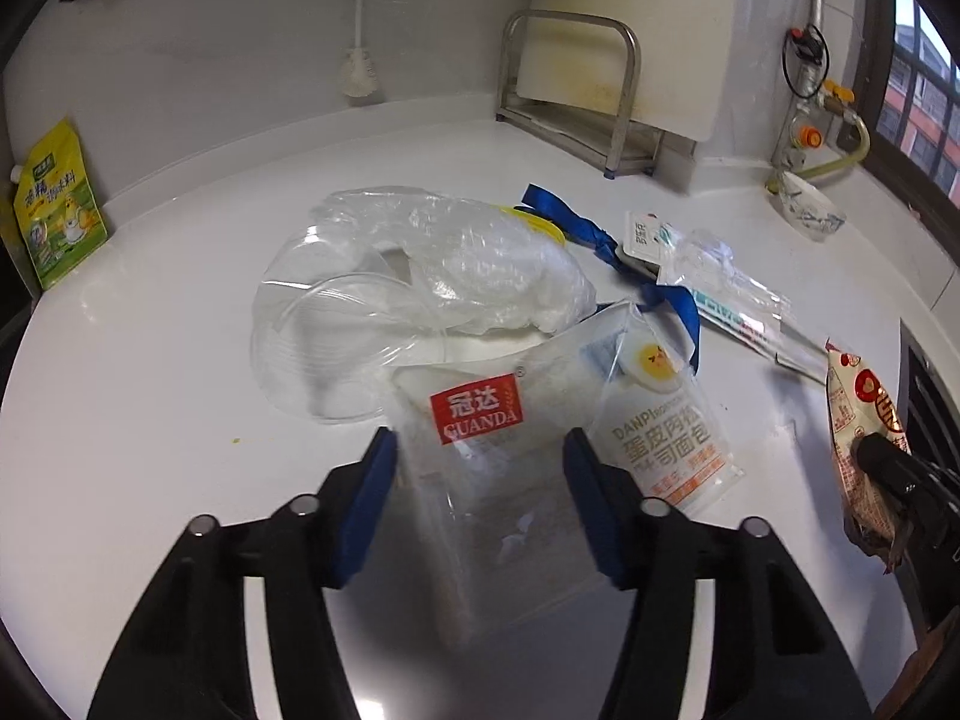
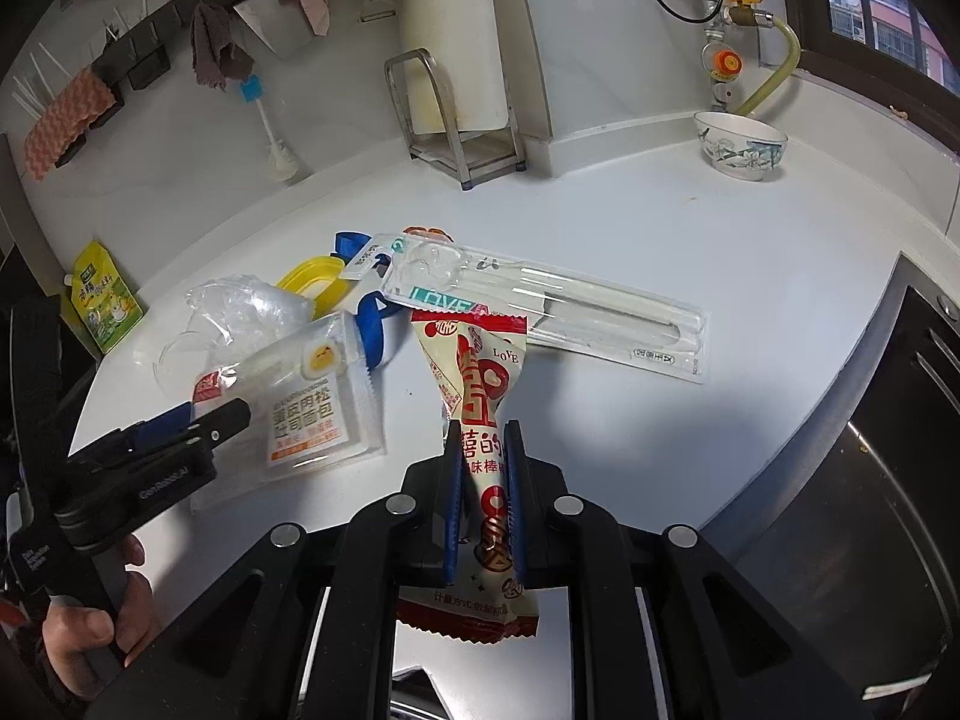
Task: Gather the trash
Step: 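Grasp the clear bread bag with the left tool and carry both items to the bin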
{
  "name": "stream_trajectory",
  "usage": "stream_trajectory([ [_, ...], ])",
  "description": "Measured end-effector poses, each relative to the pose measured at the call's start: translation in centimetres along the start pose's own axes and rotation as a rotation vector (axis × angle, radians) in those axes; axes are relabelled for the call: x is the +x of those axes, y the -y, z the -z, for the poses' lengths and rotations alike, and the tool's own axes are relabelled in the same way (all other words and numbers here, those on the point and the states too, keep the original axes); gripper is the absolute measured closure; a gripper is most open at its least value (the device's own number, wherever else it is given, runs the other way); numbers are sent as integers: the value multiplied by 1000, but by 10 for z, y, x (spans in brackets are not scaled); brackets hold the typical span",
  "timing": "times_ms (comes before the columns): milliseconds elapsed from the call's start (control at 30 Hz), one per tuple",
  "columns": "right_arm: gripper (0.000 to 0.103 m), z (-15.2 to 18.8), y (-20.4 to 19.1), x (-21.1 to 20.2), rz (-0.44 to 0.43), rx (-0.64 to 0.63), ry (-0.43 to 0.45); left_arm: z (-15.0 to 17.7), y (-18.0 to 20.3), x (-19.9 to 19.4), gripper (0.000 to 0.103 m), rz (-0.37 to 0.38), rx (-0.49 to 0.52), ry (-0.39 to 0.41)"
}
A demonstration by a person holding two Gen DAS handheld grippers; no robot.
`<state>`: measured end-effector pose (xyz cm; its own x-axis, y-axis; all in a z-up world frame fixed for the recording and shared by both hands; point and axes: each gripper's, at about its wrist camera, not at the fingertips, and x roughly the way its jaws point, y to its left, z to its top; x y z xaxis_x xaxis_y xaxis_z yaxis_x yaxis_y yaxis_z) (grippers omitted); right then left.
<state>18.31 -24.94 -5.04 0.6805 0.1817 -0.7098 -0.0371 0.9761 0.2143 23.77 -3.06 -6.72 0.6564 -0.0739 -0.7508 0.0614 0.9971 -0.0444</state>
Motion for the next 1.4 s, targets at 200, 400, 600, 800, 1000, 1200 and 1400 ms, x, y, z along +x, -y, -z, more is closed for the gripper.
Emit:
stream_trajectory([
  [200,90,7,0,0,-7,7,-5,3,0,-9,82,36,12,21],
  [400,90,12,-2,-6,-9,10,4,11,-5,-33,95,80,-7,51],
  [600,90,20,-4,-21,-7,15,26,19,-10,-65,96,103,-5,89],
  [800,90,35,-8,-39,-7,27,38,32,-7,-100,96,90,38,134],
  [1000,90,56,-14,-68,-14,40,65,53,-5,-132,96,108,50,150],
  [1200,90,86,-20,-99,-24,55,80,80,0,-166,96,143,70,156],
  [1400,90,121,-20,-125,-26,80,84,114,9,-193,96,150,110,156],
])
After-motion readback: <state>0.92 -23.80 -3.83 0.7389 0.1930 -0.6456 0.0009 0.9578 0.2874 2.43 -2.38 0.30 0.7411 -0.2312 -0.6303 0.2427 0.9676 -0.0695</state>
